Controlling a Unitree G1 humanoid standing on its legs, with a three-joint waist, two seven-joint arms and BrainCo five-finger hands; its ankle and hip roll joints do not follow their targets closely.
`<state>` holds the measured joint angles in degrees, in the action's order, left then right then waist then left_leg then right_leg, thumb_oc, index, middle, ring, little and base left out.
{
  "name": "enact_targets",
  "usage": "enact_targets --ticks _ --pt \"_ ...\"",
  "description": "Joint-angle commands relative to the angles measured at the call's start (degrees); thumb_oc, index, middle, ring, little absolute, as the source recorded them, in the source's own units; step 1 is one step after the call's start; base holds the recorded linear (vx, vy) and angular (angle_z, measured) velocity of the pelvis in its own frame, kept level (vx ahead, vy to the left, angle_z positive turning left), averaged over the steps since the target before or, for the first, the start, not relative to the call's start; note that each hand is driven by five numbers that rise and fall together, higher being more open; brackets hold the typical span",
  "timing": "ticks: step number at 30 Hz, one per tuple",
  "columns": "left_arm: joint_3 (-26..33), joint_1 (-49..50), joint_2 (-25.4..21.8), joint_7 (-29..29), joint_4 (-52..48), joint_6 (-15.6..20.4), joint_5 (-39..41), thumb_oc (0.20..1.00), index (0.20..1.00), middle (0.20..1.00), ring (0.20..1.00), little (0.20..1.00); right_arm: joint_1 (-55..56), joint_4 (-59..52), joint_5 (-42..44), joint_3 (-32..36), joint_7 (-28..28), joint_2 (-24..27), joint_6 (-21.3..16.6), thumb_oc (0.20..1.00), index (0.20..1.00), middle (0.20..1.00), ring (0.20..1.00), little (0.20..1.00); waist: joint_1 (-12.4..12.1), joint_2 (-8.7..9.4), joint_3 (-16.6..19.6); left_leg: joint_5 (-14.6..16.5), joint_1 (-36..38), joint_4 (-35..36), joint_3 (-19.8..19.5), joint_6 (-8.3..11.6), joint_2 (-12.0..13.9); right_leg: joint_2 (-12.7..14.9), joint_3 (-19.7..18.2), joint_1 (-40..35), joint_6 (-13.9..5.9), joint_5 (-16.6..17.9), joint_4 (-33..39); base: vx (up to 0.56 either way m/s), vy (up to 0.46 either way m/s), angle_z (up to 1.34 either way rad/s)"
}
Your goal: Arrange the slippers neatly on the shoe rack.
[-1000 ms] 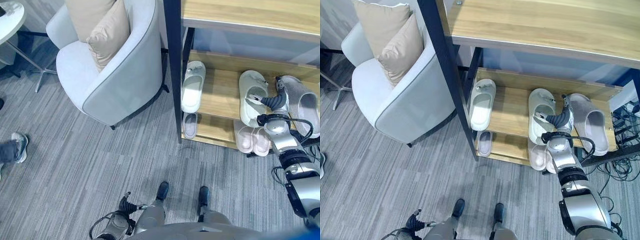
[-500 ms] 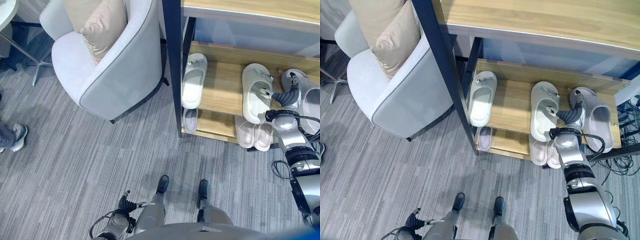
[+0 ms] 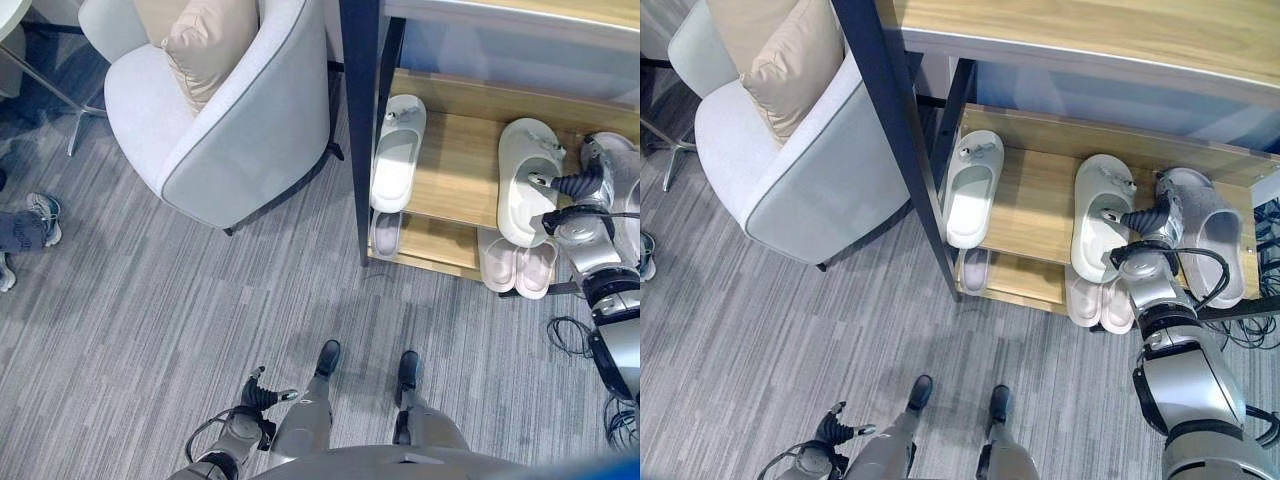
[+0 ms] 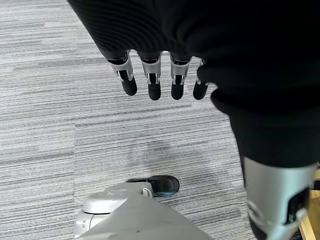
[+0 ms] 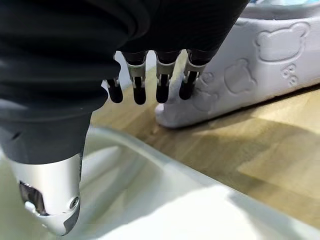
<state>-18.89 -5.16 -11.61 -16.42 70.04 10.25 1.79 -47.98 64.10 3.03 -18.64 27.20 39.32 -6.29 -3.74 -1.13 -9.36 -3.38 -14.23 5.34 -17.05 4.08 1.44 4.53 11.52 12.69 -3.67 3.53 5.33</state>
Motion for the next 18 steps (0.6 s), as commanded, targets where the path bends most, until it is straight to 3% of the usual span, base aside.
enact_targets --ticks 1,2,3,5,14,18 --pt "-2.18 -3.05 0.29 -1.09 3.18 1.28 2.19 1.000 1.000 1.000 1.000 1.000 -4.11 -0.43 -1.62 -0.49 -0.36 3.23 -0.49 1.000 1.000 1.000 1.000 1.000 -0.66 1.70 1.52 0.00 -0.80 -0.34 1.72 1.74 -1.92 3.17 2.50 -2.30 -5.87 -2.77 -0.33 0.00 0.000 0.00" --pt "-1.83 -0.58 -0.12 -0.89 3.45 1.71 3.25 1.000 1.000 1.000 1.000 1.000 -3.83 2.32 -0.93 -0.38 -0.82 3.85 -0.51 0.583 0.583 0.583 0.583 0.583 -1.13 1.71 1.62 -0.10 -1.09 -0.34 1.44 1.75 -1.99 3.19 2.84 -2.19 -5.86 -2.81 -0.33 0.00 0.000 0.00" --pt "-1.79 0.18 -0.31 -0.64 3.52 1.71 3.31 1.000 1.000 1.000 1.000 1.000 -3.80 2.52 -0.70 -0.37 -1.03 4.08 -0.54 0.548 0.548 0.548 0.548 0.548 -1.31 1.70 1.64 -0.15 -1.15 -0.34 1.41 1.75 -2.03 3.19 2.93 -2.22 -5.85 -2.80 -0.33 0.00 -0.016 0.07" --pt "-1.25 1.62 -1.20 0.22 3.46 1.71 3.59 1.000 1.000 1.000 1.000 1.000 -3.03 2.41 -0.42 -0.29 -1.36 4.73 -0.66 0.200 0.200 0.200 0.200 0.200 -1.68 1.65 1.50 -0.31 -1.33 -0.34 1.22 1.73 -2.16 3.26 3.09 -2.12 -5.87 -2.74 -0.33 -0.01 -0.005 0.07" --pt "-0.50 1.28 -2.12 1.13 3.16 1.49 3.82 1.000 1.000 1.000 1.000 1.000 -2.32 -0.69 -3.65 -1.24 0.21 4.18 -0.71 0.200 0.200 0.200 0.200 0.200 -1.83 1.35 1.26 -0.37 -1.23 -0.34 1.29 1.73 -2.26 3.52 3.43 -2.42 -5.95 -2.83 -0.33 0.00 0.000 0.01" --pt "0.44 0.98 -1.92 1.14 3.00 1.07 3.44 1.000 1.000 1.000 1.000 1.000 0.78 -10.36 -6.88 1.24 3.71 4.76 -0.67 0.200 0.200 0.200 0.200 0.200 -1.44 1.33 1.33 -0.14 -1.07 -0.34 1.31 1.59 -2.25 3.57 3.19 -2.39 -6.03 -2.78 -0.33 -0.01 0.008 0.00"
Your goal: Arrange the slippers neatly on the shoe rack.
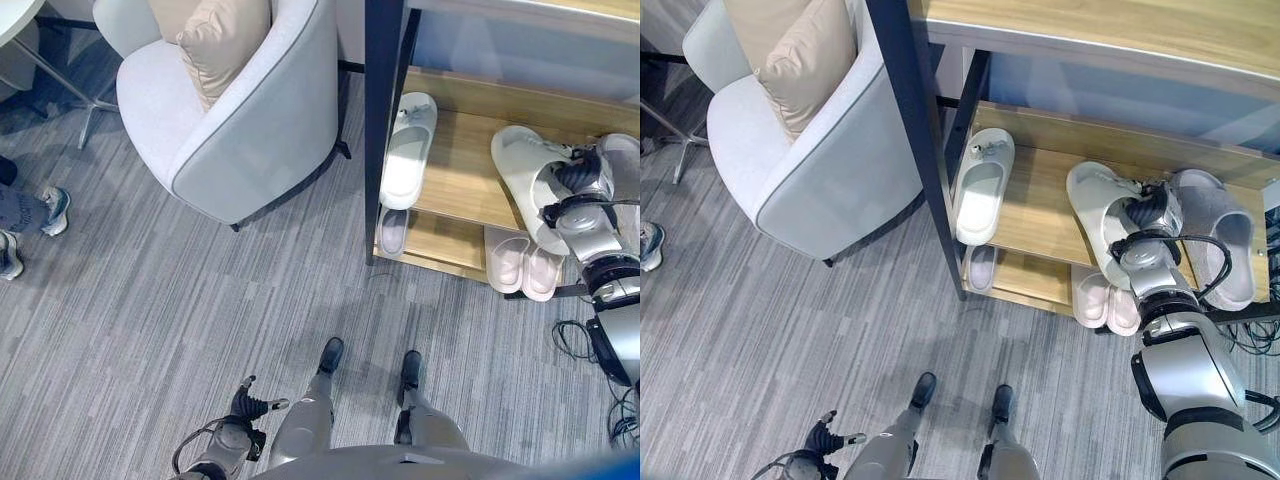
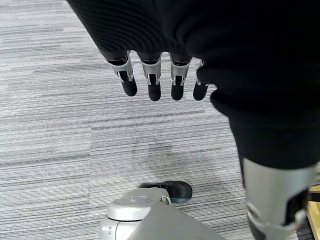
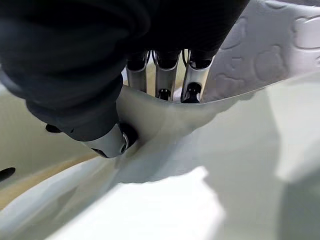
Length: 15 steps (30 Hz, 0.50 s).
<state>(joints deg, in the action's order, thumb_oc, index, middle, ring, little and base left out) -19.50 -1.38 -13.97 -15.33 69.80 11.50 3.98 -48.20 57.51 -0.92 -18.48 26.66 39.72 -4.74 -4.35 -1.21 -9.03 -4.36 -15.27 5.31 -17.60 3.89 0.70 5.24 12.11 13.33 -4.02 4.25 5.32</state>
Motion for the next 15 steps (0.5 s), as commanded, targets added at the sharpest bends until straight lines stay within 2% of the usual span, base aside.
enact_targets --ticks 1,3,5,11,15 --pt "1.77 -3.28 0.49 -0.01 3.23 -0.36 1.30 1.000 1.000 1.000 1.000 1.000 2.42 -9.96 -4.37 2.93 5.47 4.49 -1.79 0.200 0.200 0.200 0.200 0.200 -0.46 1.42 1.01 1.02 0.05 -0.31 2.03 1.69 -1.45 2.90 2.40 -3.04 -5.73 -3.48 -0.32 -0.02 0.046 0.00" --pt "2.21 -4.07 1.28 -0.10 3.40 -0.72 1.27 1.000 1.000 1.000 1.000 1.000 5.57 -17.09 -5.88 7.25 7.27 1.78 -0.95 0.200 0.200 0.200 0.200 0.200 0.20 1.50 1.17 1.46 0.51 -0.31 2.44 1.40 -1.31 2.97 1.92 -3.28 -5.70 -3.51 -0.32 -0.02 0.059 -0.01" --pt "2.11 -4.56 1.54 0.01 3.66 -1.02 1.34 1.000 1.000 1.000 1.000 1.000 5.63 -17.67 -6.20 7.89 7.57 0.26 -0.25 0.200 0.200 0.200 0.200 0.200 0.47 1.71 1.26 1.71 0.81 -0.31 2.61 1.16 -1.30 3.04 1.67 -3.46 -5.66 -3.48 -0.32 -0.01 0.037 -0.02" --pt "1.27 -6.47 1.78 0.44 4.51 -1.79 2.42 1.000 1.000 1.000 1.000 1.000 3.04 -10.86 -2.43 7.82 7.30 -5.48 1.35 0.200 0.200 0.200 0.200 0.200 0.76 2.43 1.75 2.12 1.35 -0.31 3.35 0.57 -1.51 3.42 0.97 -3.74 -5.60 -3.14 -0.32 -0.01 0.050 -0.03" --pt "0.97 -6.64 1.72 0.74 5.18 -2.01 3.35 1.000 1.000 1.000 1.000 1.000 1.51 -4.37 4.37 8.51 6.89 -9.18 -0.14 0.200 0.200 0.200 0.200 0.200 0.43 2.98 2.06 2.14 1.18 -0.31 3.68 0.31 -1.81 3.67 0.92 -3.63 -5.74 -2.90 -0.32 0.00 0.055 -0.01"
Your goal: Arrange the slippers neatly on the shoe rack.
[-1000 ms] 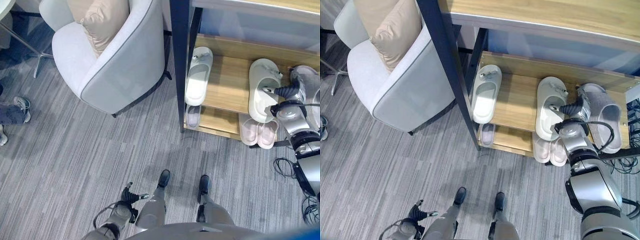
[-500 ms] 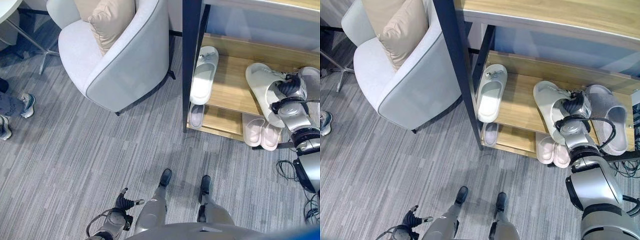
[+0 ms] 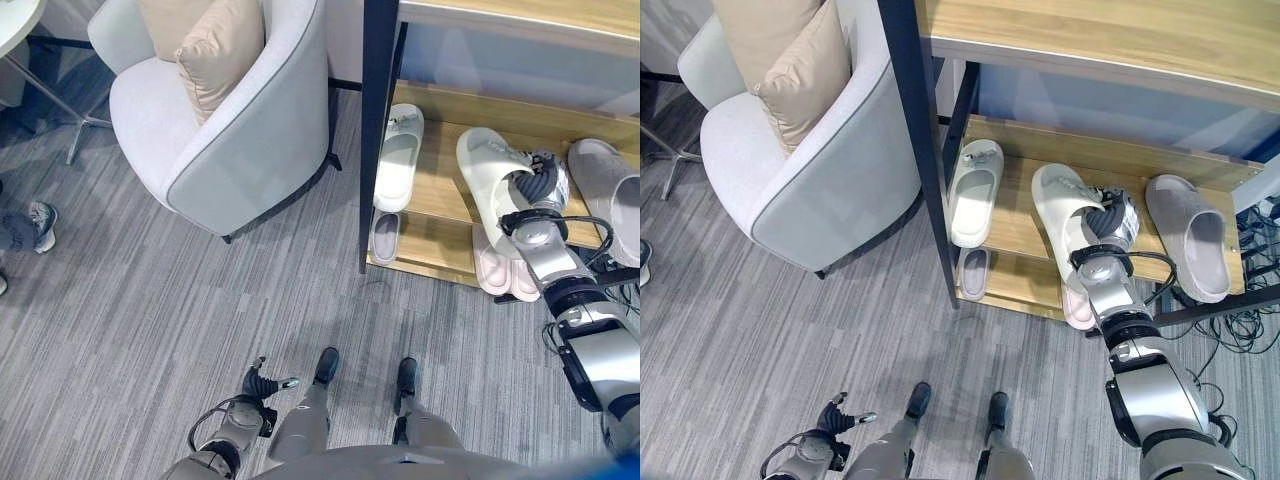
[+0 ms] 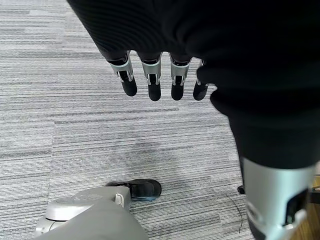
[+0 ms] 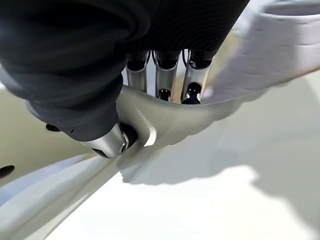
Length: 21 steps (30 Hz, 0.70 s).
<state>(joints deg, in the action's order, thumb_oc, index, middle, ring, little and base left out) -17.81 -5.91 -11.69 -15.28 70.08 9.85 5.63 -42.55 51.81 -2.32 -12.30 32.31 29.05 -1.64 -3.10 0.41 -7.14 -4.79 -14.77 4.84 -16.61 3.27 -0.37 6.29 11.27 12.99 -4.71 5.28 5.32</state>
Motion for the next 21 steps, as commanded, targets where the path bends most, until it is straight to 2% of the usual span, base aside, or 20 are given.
enact_targets --ticks 1,9,21 --pt "-0.79 -1.98 -0.61 0.75 4.99 -0.38 1.80 1.000 1.000 1.000 1.000 1.000 -4.52 2.52 6.69 2.22 0.95 1.10 -3.30 0.200 0.200 0.200 0.200 0.200 -0.95 1.50 0.23 2.58 0.68 0.16 2.71 0.87 -0.80 2.67 1.77 -3.30 -5.05 -3.91 -0.32 0.01 0.063 -0.02" --pt "-0.47 -1.97 -1.66 1.35 6.53 -0.37 3.19 1.000 1.000 1.000 1.000 1.000 -9.36 11.74 14.12 1.72 -1.30 0.03 -3.68 0.200 0.200 0.200 0.200 0.200 -2.41 2.87 0.14 2.18 -0.84 0.16 2.09 0.68 -2.13 3.73 2.45 -2.45 -5.64 -2.94 -0.32 -0.01 0.058 0.03" --pt "-0.67 -3.29 -2.26 1.50 6.71 -0.18 4.09 1.000 1.000 1.000 1.000 1.000 -13.61 14.19 16.04 0.44 -2.18 0.31 -3.59 0.200 0.200 0.200 0.200 0.200 -3.26 3.47 0.08 2.08 -1.88 0.16 2.01 0.49 -2.94 4.57 2.67 -1.70 -6.18 -2.15 -0.32 0.01 0.031 0.02"
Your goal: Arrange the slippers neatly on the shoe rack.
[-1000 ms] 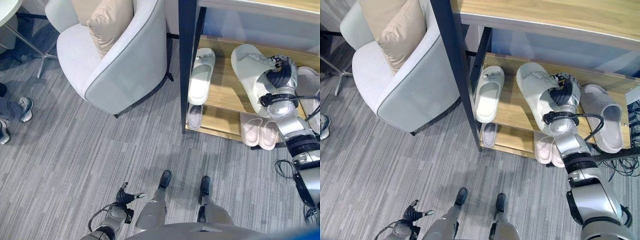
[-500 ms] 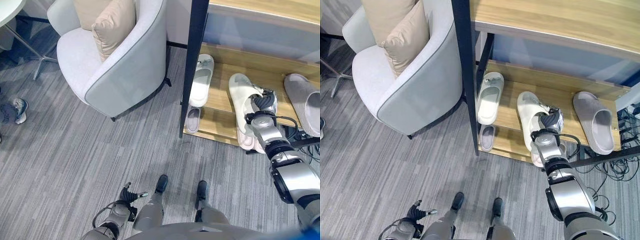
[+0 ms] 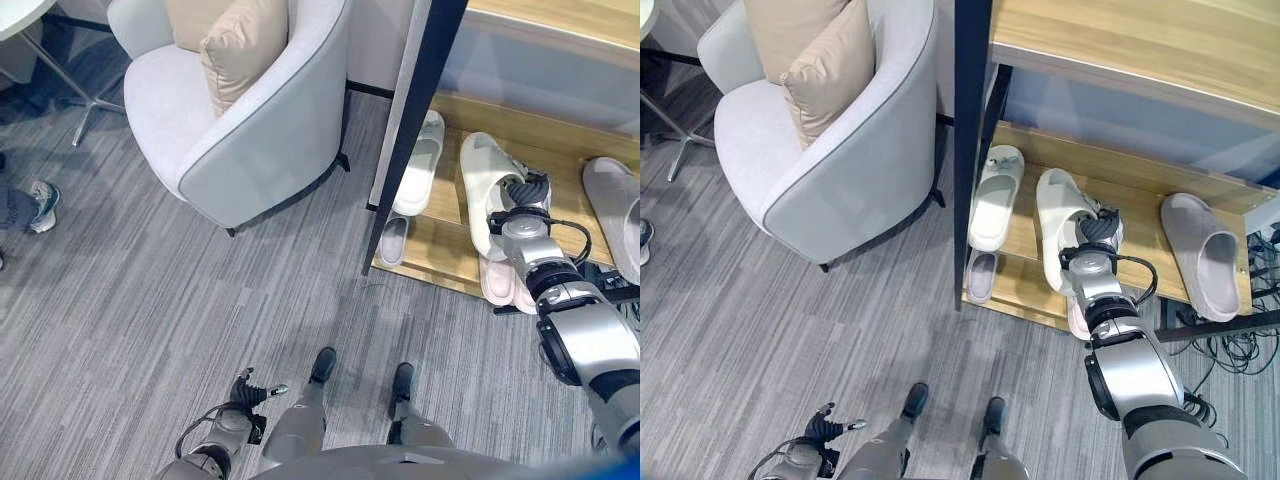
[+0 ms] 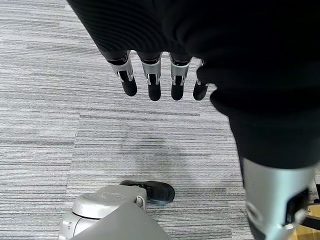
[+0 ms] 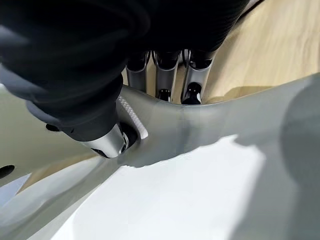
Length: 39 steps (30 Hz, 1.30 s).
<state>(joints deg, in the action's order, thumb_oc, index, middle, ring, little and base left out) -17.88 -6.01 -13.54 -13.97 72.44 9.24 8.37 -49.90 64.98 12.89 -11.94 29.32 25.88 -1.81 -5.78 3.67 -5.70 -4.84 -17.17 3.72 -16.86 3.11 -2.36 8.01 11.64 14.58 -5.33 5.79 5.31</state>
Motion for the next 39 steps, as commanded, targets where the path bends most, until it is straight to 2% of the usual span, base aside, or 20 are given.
enact_targets --ticks 1,12,13,15,27,30,32,39 --pt "-0.60 -3.20 -0.41 0.20 4.36 0.43 1.35 1.000 1.000 1.000 1.000 1.000 -6.28 1.03 0.84 0.09 0.80 3.48 -3.42 0.200 0.200 0.200 0.200 0.200 -0.58 0.22 -1.36 2.12 0.50 1.28 2.26 0.64 -0.96 2.85 2.31 -3.28 -5.56 -2.66 -0.31 0.00 0.000 0.00" --pt "-1.04 -4.11 -1.21 0.43 4.35 0.80 2.04 1.000 1.000 1.000 1.000 1.000 -10.09 5.15 3.09 -0.32 0.03 5.23 -3.19 0.200 0.200 0.200 0.200 0.200 -1.55 0.39 -1.70 1.90 -0.89 1.28 1.37 0.66 -1.83 3.60 3.67 -2.66 -5.90 -2.35 -0.31 0.00 0.014 0.03" --pt "-1.11 -4.12 -1.32 0.43 4.36 0.94 2.25 1.000 1.000 1.000 1.000 1.000 -10.72 5.44 3.73 -0.10 0.31 5.68 -3.45 0.316 0.316 0.316 0.316 0.316 -1.72 0.36 -1.67 1.85 -0.98 1.28 1.10 0.70 -1.90 3.64 3.79 -2.64 -5.90 -2.34 -0.31 0.01 0.011 0.04" --pt "-1.24 -4.11 -1.30 0.44 4.35 0.95 2.35 1.000 1.000 1.000 1.000 1.000 -11.29 5.60 4.33 0.00 0.36 5.80 -3.57 1.000 1.000 1.000 1.000 1.000 -1.79 0.28 -1.65 1.84 -1.03 1.28 0.94 0.74 -1.99 3.69 3.93 -2.63 -5.90 -2.40 -0.31 0.01 0.012 0.09" --pt "-2.27 -4.30 0.55 1.15 4.92 0.21 2.37 1.000 1.000 1.000 1.000 1.000 -10.47 6.58 6.12 0.48 0.16 3.12 -3.26 1.000 1.000 1.000 1.000 1.000 -1.30 0.04 -1.17 2.05 -0.50 1.28 0.78 0.60 -2.10 4.11 4.36 -3.31 -5.87 -2.49 -0.31 0.00 0.004 0.02" --pt "-2.49 -4.36 1.46 1.62 4.96 -0.09 2.69 1.000 1.000 1.000 1.000 1.000 -9.04 4.63 8.08 2.25 0.87 1.46 -4.31 1.000 1.000 1.000 1.000 1.000 -0.83 -0.04 -1.06 2.26 -0.22 1.28 0.95 0.44 -2.12 4.17 4.10 -3.42 -5.83 -2.43 -0.31 0.00 0.000 0.00" --pt "-2.03 -4.05 2.84 2.77 4.67 -0.32 4.14 1.000 1.000 1.000 1.000 1.000 -5.37 -1.88 10.79 6.22 2.93 0.13 -7.09 1.000 1.000 1.000 1.000 1.000 -0.23 -0.46 -0.79 2.46 0.12 1.28 1.08 0.23 -2.10 4.30 3.98 -3.74 -5.73 -2.57 -0.31 0.00 0.000 0.00" --pt "0.10 -2.67 3.99 3.53 5.46 -1.45 2.11 1.000 1.000 1.000 1.000 1.000 4.98 -15.12 9.70 11.67 4.60 -2.51 -10.46 1.000 1.000 1.000 1.000 1.000 0.69 -0.83 -0.31 3.09 0.78 1.28 1.60 -0.09 -1.89 4.39 3.87 -4.16 -5.67 -2.83 -0.31 0.00 0.000 0.00"
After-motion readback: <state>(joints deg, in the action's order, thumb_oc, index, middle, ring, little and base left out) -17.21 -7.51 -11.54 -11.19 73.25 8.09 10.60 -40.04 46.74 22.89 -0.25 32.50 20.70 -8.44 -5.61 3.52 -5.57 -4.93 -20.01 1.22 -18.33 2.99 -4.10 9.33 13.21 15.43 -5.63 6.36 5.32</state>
